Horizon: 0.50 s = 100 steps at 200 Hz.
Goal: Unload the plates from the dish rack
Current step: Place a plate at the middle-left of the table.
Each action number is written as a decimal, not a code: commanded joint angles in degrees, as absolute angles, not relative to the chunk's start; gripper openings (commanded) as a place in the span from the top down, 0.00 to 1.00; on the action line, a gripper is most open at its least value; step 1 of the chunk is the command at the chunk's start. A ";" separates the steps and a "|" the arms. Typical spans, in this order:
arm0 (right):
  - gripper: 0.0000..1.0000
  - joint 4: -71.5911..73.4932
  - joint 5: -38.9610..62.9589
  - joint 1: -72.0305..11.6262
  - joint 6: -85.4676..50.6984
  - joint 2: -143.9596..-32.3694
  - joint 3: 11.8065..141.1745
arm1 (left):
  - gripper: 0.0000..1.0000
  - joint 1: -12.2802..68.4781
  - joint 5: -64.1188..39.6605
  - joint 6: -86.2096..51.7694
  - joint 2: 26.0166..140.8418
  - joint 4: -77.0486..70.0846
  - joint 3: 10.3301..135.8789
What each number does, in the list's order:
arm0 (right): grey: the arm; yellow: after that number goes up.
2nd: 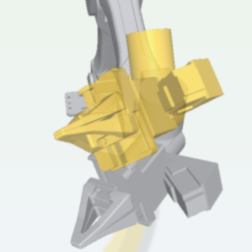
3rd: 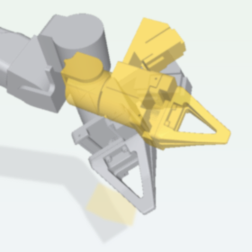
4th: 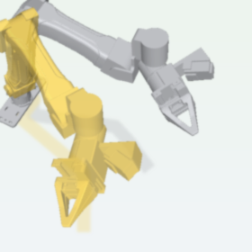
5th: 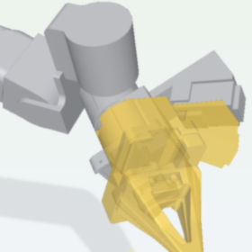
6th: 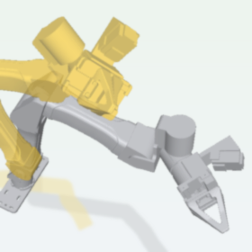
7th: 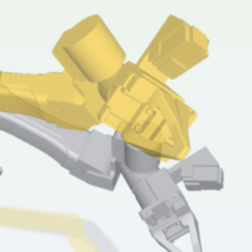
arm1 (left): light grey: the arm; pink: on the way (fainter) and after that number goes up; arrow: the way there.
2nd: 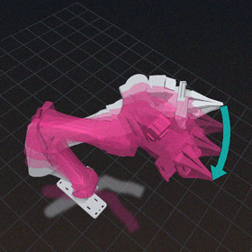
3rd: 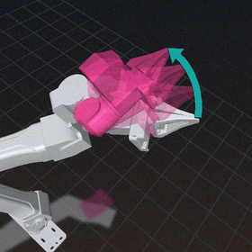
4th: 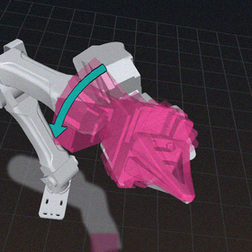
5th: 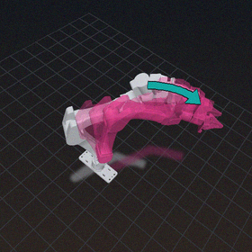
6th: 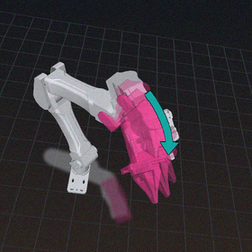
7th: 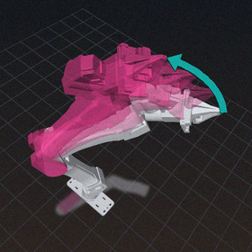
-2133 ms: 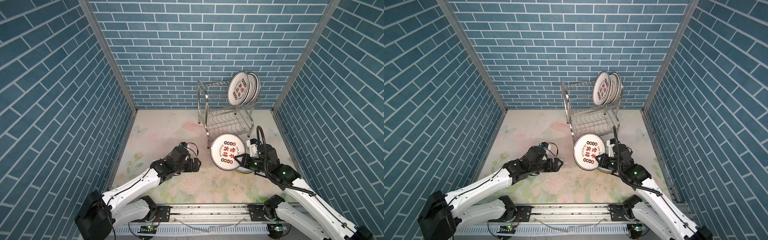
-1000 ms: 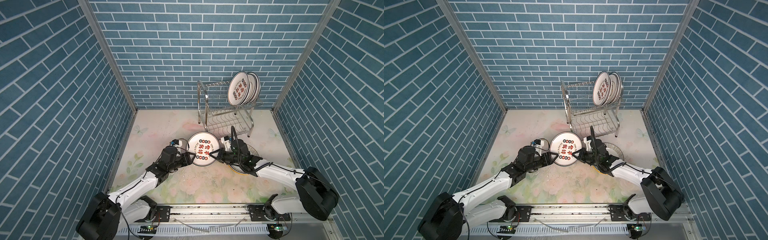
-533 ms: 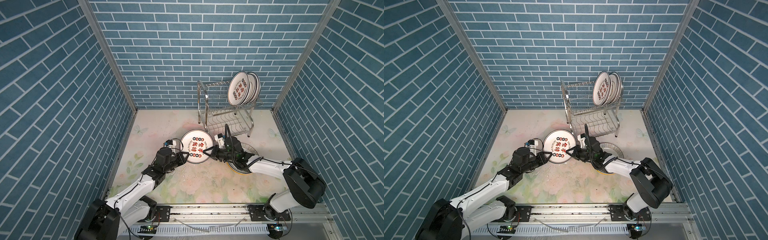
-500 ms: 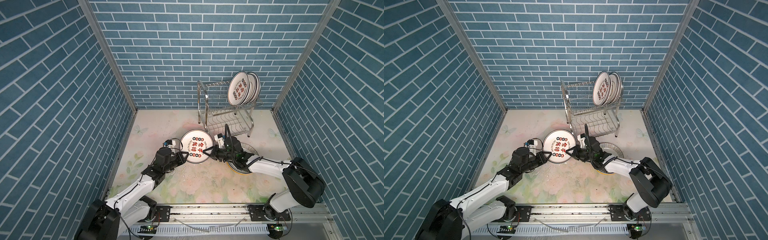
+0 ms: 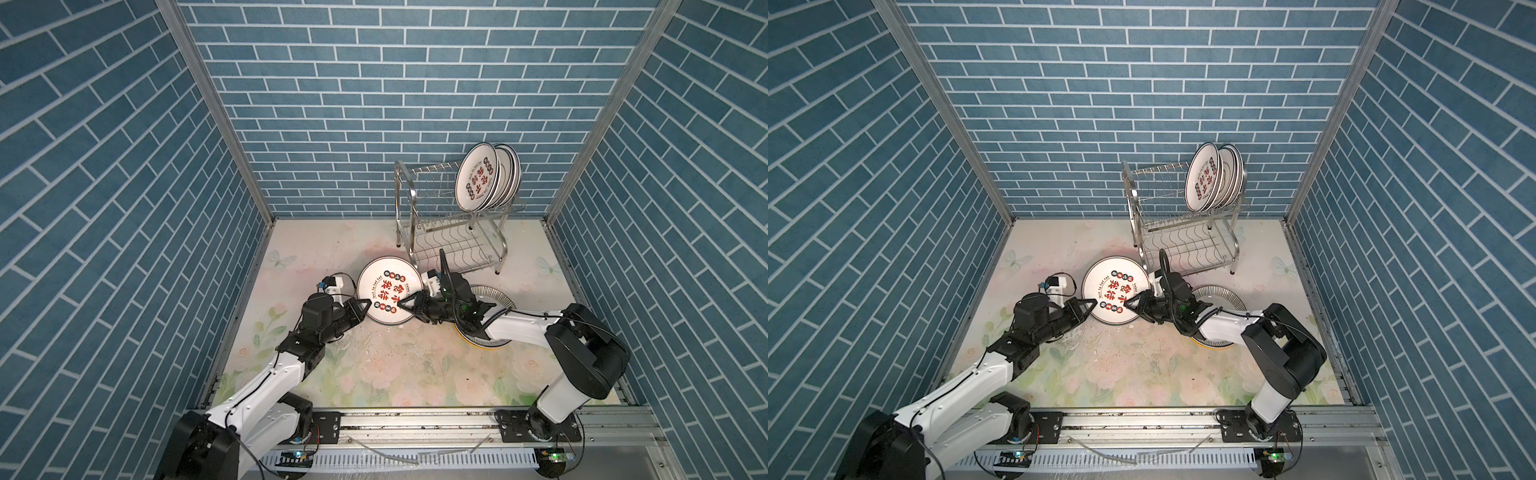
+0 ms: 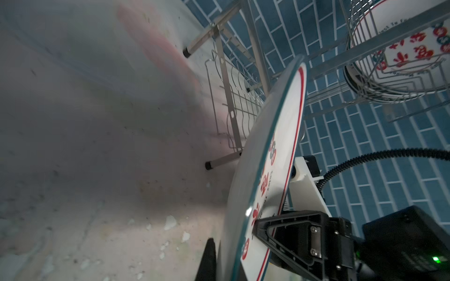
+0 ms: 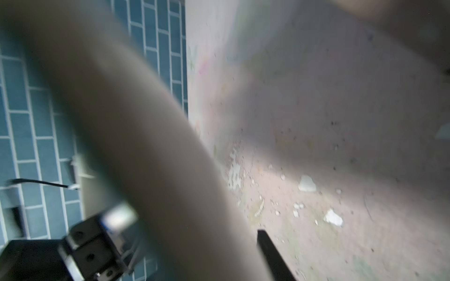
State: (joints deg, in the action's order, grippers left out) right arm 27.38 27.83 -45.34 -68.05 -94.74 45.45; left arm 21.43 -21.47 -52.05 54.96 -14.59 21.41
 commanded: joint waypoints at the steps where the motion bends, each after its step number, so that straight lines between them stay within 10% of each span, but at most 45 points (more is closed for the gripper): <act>1: 0.56 30.29 30.15 -46.67 -65.61 -93.96 50.09 | 1.00 20.82 -25.13 -49.49 54.19 -12.29 20.72; 100: 0.40 16.41 27.31 -45.38 -58.37 -89.95 54.79 | 1.00 15.27 -27.70 -48.60 51.76 -3.88 22.85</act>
State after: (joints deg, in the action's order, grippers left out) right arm 21.15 29.54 -45.91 -64.34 -94.43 50.02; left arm 16.71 -26.09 -51.16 52.77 -9.45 22.02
